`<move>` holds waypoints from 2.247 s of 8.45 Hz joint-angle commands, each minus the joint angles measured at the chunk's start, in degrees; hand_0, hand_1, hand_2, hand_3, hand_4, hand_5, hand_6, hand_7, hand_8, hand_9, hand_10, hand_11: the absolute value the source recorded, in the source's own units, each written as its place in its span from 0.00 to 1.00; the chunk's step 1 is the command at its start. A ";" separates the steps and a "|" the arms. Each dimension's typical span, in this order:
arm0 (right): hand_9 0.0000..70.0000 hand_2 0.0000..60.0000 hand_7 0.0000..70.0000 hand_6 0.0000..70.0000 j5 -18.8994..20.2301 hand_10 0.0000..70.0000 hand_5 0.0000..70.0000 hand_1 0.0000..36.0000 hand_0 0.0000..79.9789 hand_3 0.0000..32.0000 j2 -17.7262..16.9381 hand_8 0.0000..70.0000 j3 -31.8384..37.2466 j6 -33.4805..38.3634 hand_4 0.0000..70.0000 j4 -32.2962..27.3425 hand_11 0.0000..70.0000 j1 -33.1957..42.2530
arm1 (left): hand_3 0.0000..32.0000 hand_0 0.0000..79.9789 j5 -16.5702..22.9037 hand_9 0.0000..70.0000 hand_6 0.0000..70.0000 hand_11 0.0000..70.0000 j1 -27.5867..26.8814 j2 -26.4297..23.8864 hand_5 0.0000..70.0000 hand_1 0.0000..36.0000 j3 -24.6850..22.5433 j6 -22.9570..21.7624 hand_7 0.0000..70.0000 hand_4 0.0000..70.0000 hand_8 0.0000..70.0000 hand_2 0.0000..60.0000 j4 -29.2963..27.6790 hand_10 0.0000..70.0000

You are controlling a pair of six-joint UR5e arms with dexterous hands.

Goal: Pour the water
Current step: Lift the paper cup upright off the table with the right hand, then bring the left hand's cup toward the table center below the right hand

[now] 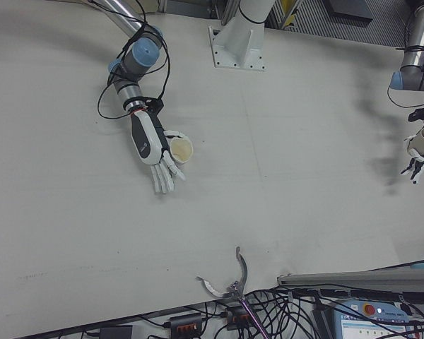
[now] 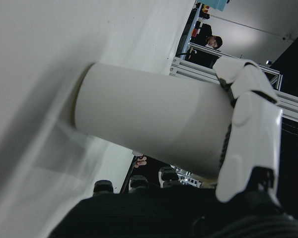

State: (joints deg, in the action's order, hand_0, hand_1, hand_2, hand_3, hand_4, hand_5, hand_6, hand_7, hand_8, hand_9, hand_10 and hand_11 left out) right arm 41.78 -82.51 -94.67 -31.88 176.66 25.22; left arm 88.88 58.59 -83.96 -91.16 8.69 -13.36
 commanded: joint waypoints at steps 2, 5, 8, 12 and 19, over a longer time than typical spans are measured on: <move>0.40 0.83 0.69 0.48 -0.12 0.00 0.27 1.00 1.00 0.00 0.25 0.31 -0.51 0.15 0.00 0.00 0.00 0.18 | 0.00 1.00 0.06 0.01 0.20 0.28 0.03 1.87 1.00 1.00 -0.16 -0.07 0.15 1.00 0.07 1.00 -1.23 0.16; 0.52 0.92 0.59 0.46 0.14 0.00 0.27 1.00 1.00 0.00 -0.19 0.40 -4.18 0.15 0.08 0.26 0.00 0.96 | 0.00 1.00 0.06 0.01 0.20 0.28 0.03 2.49 1.00 1.00 -0.77 -0.16 0.14 1.00 0.07 1.00 -1.67 0.15; 0.48 0.91 0.56 0.47 0.85 0.00 0.28 1.00 1.00 0.00 -2.29 0.38 -14.37 -0.81 0.17 1.05 0.00 8.59 | 0.00 1.00 0.15 0.01 0.21 0.27 -1.97 -1.35 1.00 1.00 -7.44 0.37 0.16 1.00 0.07 1.00 3.93 0.15; 0.43 0.95 0.54 0.50 1.02 0.00 0.27 1.00 1.00 0.00 -3.44 0.35 -18.51 -0.81 0.32 1.93 0.00 12.30 | 0.00 1.00 -0.29 0.01 0.22 0.27 -16.98 -23.39 1.00 1.00 -5.70 0.72 0.17 1.00 0.07 1.00 18.78 0.15; 0.37 0.95 0.60 0.57 10.77 0.00 0.27 1.00 1.00 0.00 3.56 0.32 -29.59 -26.07 0.44 7.18 0.00 9.59 | 0.00 1.00 -0.82 0.01 0.23 0.28 -30.82 -44.18 1.00 1.00 3.01 3.18 0.17 1.00 0.08 1.00 24.69 0.16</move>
State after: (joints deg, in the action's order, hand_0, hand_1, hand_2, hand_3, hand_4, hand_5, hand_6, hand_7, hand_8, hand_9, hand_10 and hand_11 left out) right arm 48.68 -83.50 -121.05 -47.54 180.62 36.23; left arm 88.17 29.36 -125.31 -88.50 11.46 9.87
